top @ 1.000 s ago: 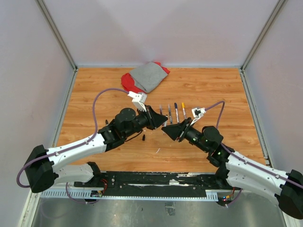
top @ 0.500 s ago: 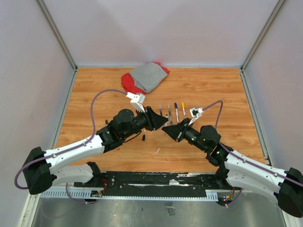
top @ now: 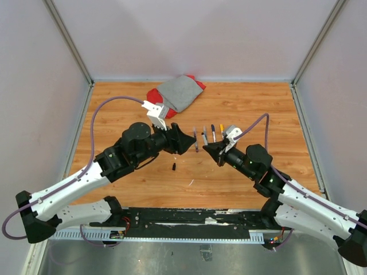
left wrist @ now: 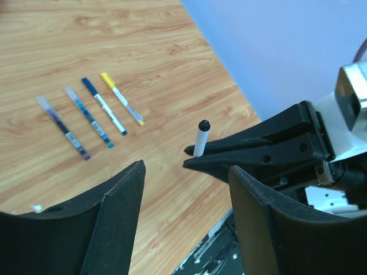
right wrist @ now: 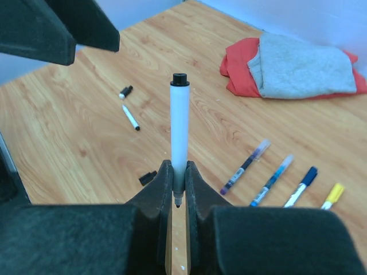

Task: Insert the pens into the pen caps
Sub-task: Pick up the pen from the center of the board.

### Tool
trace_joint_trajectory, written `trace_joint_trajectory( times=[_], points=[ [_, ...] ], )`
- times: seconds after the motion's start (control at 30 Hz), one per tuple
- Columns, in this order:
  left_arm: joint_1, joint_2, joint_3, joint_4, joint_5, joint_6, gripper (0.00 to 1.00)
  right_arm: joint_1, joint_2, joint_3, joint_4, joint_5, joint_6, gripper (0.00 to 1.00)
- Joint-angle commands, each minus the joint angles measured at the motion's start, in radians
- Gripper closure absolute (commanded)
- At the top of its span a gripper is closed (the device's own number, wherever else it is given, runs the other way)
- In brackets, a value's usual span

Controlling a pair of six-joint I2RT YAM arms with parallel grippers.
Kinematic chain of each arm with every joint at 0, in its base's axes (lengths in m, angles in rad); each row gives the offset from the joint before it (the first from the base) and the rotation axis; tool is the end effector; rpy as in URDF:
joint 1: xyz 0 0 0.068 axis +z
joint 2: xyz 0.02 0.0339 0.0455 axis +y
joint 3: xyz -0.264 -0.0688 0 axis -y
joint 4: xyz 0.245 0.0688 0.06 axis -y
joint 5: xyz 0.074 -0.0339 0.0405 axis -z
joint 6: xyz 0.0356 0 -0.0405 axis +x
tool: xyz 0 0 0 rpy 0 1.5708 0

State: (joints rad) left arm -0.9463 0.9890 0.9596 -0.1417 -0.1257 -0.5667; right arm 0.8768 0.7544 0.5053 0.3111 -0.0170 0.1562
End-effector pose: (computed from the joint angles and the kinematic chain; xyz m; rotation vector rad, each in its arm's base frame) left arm 0.1377 -0.1834 0.3682 0.2522 1.8312 -0.9824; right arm 0.1206 0.1459 0.2988 -0.5660 1.4622 0.8354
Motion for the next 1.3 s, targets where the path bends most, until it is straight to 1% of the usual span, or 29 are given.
trace_joint_trajectory(
  times=[0.0, 0.13, 0.3, 0.43, 0.53, 0.6, 0.77, 0.93, 1.27],
  points=[
    [-0.008, -0.038, 0.074, -0.243, -0.006, 0.098, 0.35, 0.027, 0.047, 0.123, -0.15, -0.094, -0.308, 1.0],
    [-0.008, -0.052, 0.113, -0.346, 0.032, 0.122, 0.34, 0.083, 0.074, 0.156, -0.219, -0.092, -0.516, 0.99],
    [-0.008, -0.024, 0.172, -0.468, 0.057, 0.15, 0.33, 0.204, 0.085, 0.168, -0.294, -0.02, -0.836, 1.0],
    [-0.007, -0.009, 0.193, -0.508, 0.119, 0.169, 0.33, 0.284, 0.098, 0.144, -0.336, 0.027, -1.075, 1.0],
    [-0.008, 0.013, 0.193, -0.526, 0.167, 0.189, 0.33, 0.328, 0.097, 0.108, -0.323, 0.059, -1.234, 0.99],
    [-0.008, 0.042, 0.197, -0.551, 0.208, 0.209, 0.35, 0.345, 0.101, 0.095, -0.317, 0.088, -1.319, 1.0],
    [-0.008, 0.117, 0.192, -0.602, 0.264, 0.246, 0.42, 0.363, 0.119, 0.104, -0.338, 0.143, -1.417, 1.0],
    [-0.008, 0.155, 0.177, -0.598, 0.293, 0.268, 0.43, 0.373, 0.146, 0.112, -0.339, 0.162, -1.469, 1.0],
    [-0.007, 0.238, 0.173, -0.595, 0.287, 0.315, 0.51, 0.384, 0.2, 0.135, -0.313, 0.171, -1.525, 1.0]
  ],
)
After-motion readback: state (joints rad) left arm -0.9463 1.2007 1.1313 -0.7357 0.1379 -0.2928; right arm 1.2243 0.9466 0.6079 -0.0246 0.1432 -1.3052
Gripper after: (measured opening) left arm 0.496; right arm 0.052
